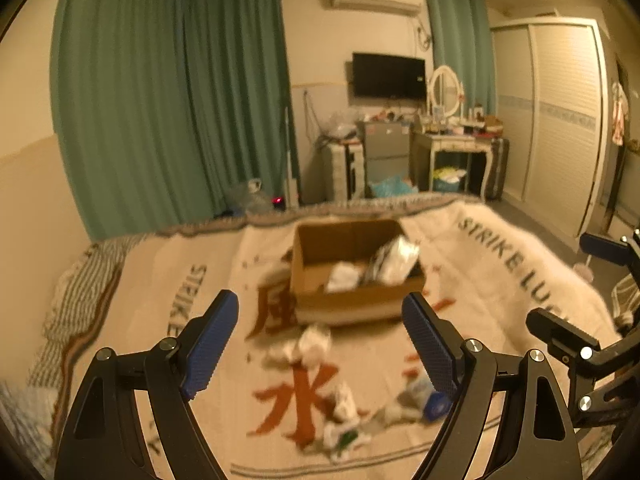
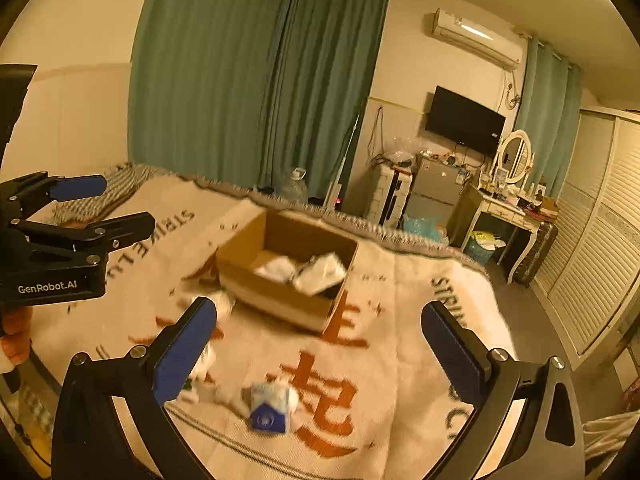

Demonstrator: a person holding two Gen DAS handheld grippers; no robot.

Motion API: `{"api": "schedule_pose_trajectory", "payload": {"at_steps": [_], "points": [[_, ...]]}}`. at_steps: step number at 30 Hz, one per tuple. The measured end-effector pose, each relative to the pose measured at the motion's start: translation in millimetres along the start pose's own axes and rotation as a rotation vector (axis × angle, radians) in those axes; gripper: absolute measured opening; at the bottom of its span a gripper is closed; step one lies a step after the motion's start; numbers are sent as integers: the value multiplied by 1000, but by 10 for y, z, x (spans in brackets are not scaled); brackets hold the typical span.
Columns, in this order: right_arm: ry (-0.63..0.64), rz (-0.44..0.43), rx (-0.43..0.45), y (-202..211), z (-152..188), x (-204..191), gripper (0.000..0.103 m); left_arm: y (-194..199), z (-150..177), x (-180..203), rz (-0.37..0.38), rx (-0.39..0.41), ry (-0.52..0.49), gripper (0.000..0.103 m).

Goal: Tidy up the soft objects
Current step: 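Grasp the white sock bundle with the left tool while the right tool grasps the blue tissue pack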

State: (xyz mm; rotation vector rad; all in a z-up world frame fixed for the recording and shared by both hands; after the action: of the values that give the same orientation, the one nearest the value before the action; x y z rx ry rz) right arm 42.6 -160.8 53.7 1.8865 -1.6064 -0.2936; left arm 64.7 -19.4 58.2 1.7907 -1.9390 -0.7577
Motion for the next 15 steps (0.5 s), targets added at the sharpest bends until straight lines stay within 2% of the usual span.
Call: {"api": "schedule_pose_trajectory", "payload": {"at_steps": [6, 10, 15], "points": [[-24, -81, -101, -537, 543, -196, 103, -369, 632, 48, -10, -92, 52, 85], [-37, -69, -169, -947, 839, -266, 102, -711, 982, 96, -36, -149, 70, 85], [-71, -62, -244, -1414, 1138, -313, 89, -1140, 1301, 109, -17, -256, 95, 83]]}}
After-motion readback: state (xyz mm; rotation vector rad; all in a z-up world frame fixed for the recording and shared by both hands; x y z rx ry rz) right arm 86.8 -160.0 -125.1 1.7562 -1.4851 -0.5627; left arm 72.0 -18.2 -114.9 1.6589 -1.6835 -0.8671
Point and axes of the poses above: each gripper's, at about its wrist camera, not at the fingertips, and y roughly against the way its jaws point, x to its right, z to its underside, the point moved 3 cm from there along -y, roughly the way its jaws point, and after that the axes turned 8 degrees about -x, right-handed, at the moved point
